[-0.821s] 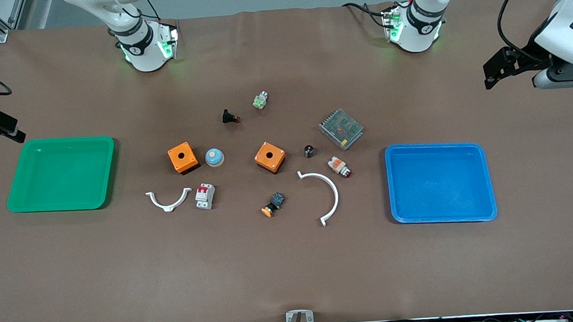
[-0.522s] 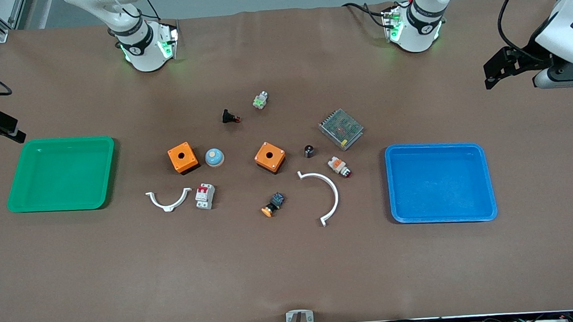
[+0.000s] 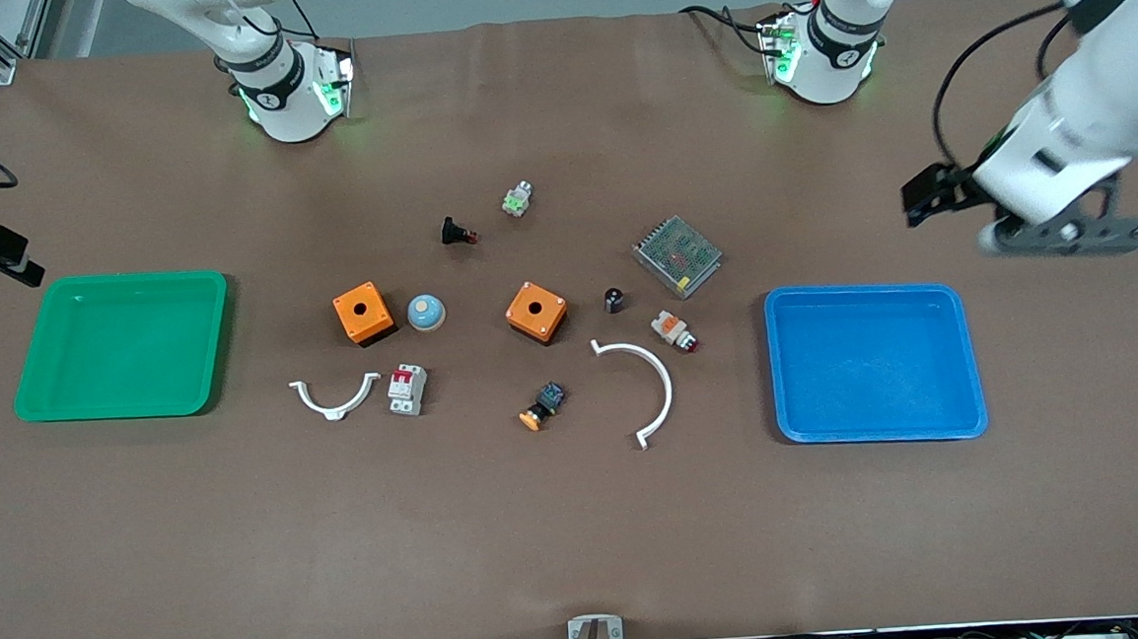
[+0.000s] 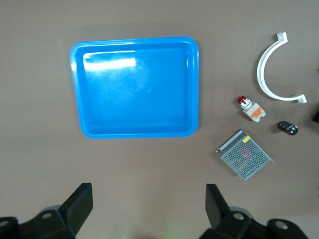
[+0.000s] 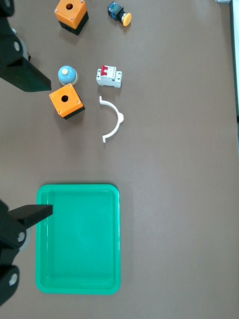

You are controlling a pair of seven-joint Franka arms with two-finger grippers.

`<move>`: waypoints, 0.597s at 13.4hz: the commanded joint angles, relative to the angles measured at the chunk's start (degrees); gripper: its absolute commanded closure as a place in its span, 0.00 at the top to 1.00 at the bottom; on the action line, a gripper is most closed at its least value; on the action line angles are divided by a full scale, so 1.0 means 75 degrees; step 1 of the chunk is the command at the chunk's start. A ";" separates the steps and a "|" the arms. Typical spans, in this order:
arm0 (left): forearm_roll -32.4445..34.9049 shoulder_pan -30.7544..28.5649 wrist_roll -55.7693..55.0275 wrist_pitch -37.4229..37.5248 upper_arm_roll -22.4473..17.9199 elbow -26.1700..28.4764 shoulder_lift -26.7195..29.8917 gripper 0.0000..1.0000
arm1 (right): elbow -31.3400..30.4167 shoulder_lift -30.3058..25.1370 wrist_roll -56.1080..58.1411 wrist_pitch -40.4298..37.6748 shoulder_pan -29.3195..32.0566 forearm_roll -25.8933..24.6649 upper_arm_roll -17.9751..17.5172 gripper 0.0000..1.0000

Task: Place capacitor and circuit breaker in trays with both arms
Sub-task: 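Reach the left gripper to the capacitor while the right gripper reaches the breaker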

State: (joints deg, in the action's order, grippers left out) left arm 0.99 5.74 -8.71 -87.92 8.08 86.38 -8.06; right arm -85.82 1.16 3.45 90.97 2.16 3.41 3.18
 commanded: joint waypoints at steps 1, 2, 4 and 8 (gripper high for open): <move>-0.0038 0.0696 -0.0839 -0.0252 0.0036 -0.0233 -0.0728 1.00 | 0.0192 0.0208 0.0032 -0.0293 -0.0005 -0.0009 -0.0120 1.00; -0.0038 0.1012 -0.1423 -0.0578 0.0036 -0.0081 -0.0823 1.00 | 0.0169 0.0279 -0.0003 -0.0340 -0.0192 -0.0009 -0.0120 1.00; -0.0038 0.1727 -0.2735 -0.1223 0.0036 0.0189 -0.1150 1.00 | 0.0169 0.0652 -0.0015 -0.0387 -0.0706 -0.0032 -0.0108 1.00; -0.0108 0.2514 -0.4074 -0.3026 0.0059 0.1136 -0.1527 1.00 | -0.0087 0.0795 -0.0014 -0.0937 -0.1280 0.0015 -0.0120 1.00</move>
State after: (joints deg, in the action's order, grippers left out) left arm 0.97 23.57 -36.03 -105.30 8.87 90.62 -20.03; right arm -86.09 6.84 3.42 85.92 -4.85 3.52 2.09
